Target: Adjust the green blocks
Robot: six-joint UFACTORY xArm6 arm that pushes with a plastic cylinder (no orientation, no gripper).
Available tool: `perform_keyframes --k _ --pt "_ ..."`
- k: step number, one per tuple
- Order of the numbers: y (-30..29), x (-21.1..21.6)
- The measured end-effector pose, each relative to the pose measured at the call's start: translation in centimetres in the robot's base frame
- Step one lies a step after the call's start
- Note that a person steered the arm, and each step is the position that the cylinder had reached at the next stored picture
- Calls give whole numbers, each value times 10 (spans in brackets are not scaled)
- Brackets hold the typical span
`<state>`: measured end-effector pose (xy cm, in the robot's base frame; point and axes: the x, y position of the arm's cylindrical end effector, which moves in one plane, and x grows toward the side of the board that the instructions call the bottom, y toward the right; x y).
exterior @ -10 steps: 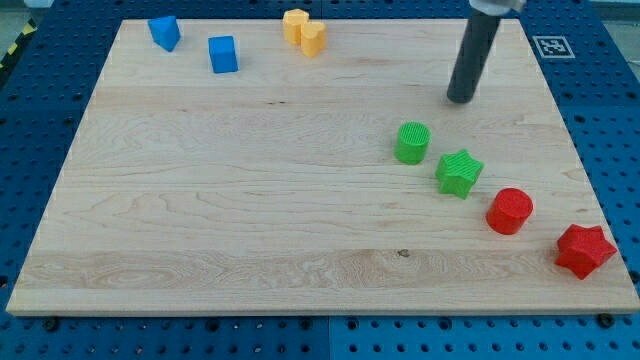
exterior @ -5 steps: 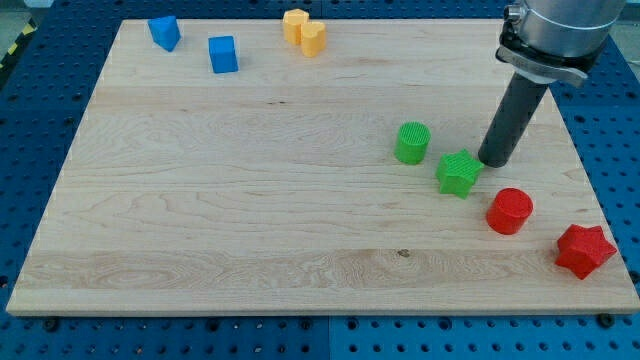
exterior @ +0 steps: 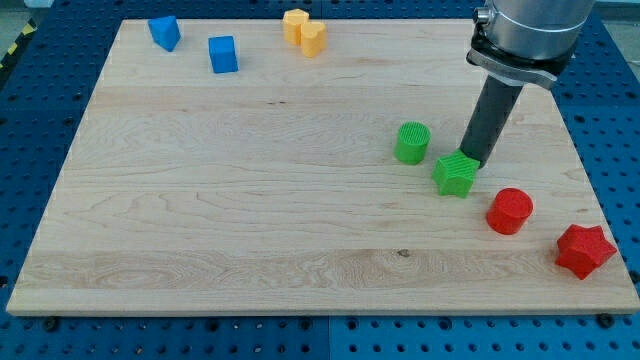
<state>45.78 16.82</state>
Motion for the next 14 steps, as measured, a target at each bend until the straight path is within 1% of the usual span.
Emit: perform_keyframes --k 2,3,8,10,11,12,13,14 --pt "0 -7" --pt "-1 -24" --pt "-52 -39" --pt "-55 -42" --pt "-7 -35" --pt "45 -14" --pt "47 15" --pt "27 20"
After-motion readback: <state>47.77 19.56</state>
